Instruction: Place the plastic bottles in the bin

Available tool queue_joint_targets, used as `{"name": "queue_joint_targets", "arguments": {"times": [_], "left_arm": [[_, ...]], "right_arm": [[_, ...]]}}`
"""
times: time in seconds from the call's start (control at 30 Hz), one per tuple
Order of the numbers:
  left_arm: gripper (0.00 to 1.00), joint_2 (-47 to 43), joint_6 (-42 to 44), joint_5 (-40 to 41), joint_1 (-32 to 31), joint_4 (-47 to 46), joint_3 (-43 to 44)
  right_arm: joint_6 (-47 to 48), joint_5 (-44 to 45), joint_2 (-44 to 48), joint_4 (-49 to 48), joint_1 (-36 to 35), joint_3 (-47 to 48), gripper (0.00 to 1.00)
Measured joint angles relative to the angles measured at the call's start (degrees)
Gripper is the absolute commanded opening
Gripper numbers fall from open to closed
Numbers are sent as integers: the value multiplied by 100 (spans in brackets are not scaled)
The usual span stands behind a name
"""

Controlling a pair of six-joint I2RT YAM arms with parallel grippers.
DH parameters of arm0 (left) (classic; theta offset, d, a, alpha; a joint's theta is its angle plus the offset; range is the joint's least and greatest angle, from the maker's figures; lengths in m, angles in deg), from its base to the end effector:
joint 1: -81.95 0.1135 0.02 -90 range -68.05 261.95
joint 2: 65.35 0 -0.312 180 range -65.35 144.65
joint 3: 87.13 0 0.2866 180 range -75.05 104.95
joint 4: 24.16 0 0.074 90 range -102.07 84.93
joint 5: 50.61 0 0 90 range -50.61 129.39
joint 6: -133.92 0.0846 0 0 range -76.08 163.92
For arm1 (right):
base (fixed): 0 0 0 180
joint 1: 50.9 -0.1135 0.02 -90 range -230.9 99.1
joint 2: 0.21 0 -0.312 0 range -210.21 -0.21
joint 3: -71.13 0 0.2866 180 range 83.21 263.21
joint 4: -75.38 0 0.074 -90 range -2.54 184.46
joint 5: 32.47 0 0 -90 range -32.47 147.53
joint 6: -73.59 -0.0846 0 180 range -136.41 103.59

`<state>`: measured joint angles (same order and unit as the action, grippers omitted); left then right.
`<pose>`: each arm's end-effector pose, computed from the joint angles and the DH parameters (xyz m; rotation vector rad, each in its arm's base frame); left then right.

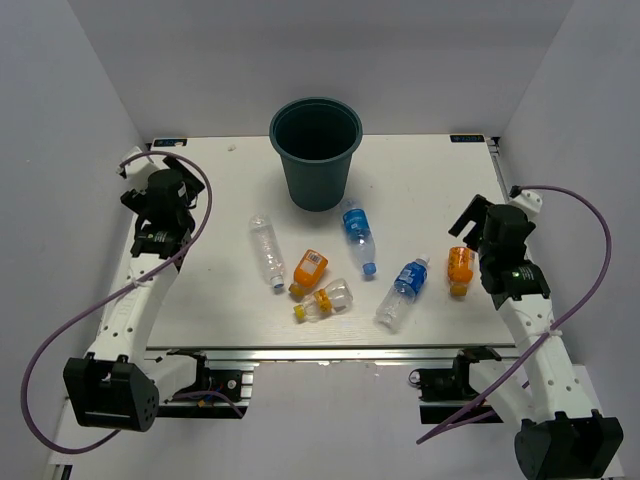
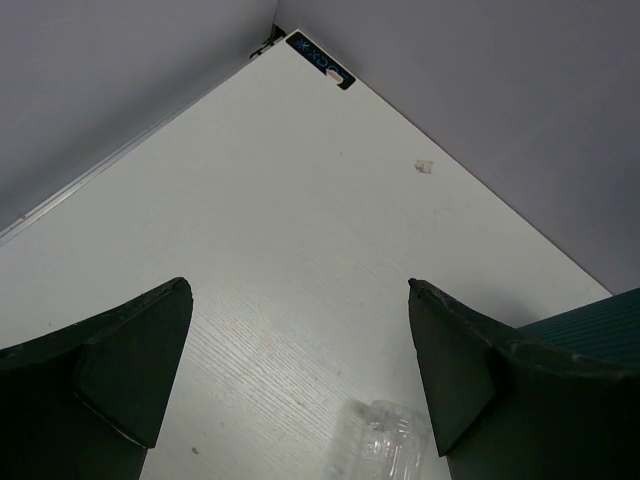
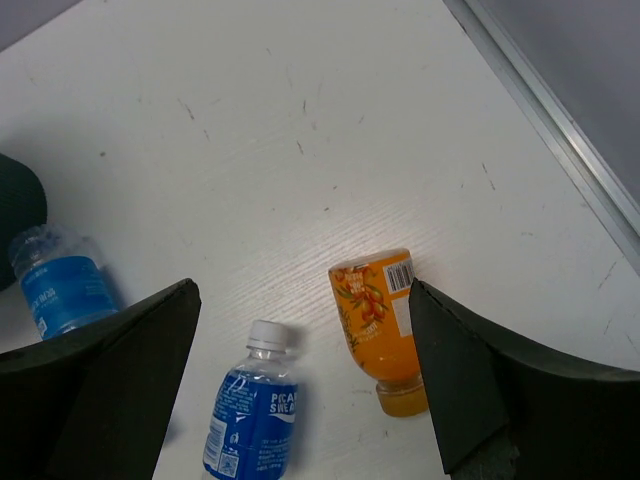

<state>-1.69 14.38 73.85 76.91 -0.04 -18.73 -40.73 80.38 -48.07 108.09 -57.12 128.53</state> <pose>0.3058 0.0211 0.3691 -0.7716 1.6822 0.1547 0.2352 -0.0074 0.3326 0.5563 1.8607 -0.0408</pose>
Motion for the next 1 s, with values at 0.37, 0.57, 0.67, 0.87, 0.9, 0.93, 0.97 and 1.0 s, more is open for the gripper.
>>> {"name": "queue_joint_targets", "arguments": {"times": [0.37,0.57,0.67,0.87,0.9,0.93,0.97,1.0], "left_arm": [[98,190,13,24,0,-2,-81],[98,155,9,243,0,0,-271],[98,149,11,273,0,-13,-317],[98,149,13,271,0,-46,-337],[98,149,15,269,0,-50,-337],[98,149,15,267,0,-55,-337],[98,146,15,262,0,-68,-343],[98,142,15,258,0,-81,-350]], "right_arm": [[-400,146,-492,157,22,-1008,89],[-422,321,-1447,-225,31,-1287,89],[-417,345,-2015,-492,55,-1338,87],[-361,625,-2903,-1150,76,-1217,50],[-334,625,-3003,-1191,87,-1150,41],[-308,621,-3067,-1191,92,-1086,36],[-225,592,-3121,-1165,92,-999,32],[-138,533,-3156,-1134,92,-890,26]]}}
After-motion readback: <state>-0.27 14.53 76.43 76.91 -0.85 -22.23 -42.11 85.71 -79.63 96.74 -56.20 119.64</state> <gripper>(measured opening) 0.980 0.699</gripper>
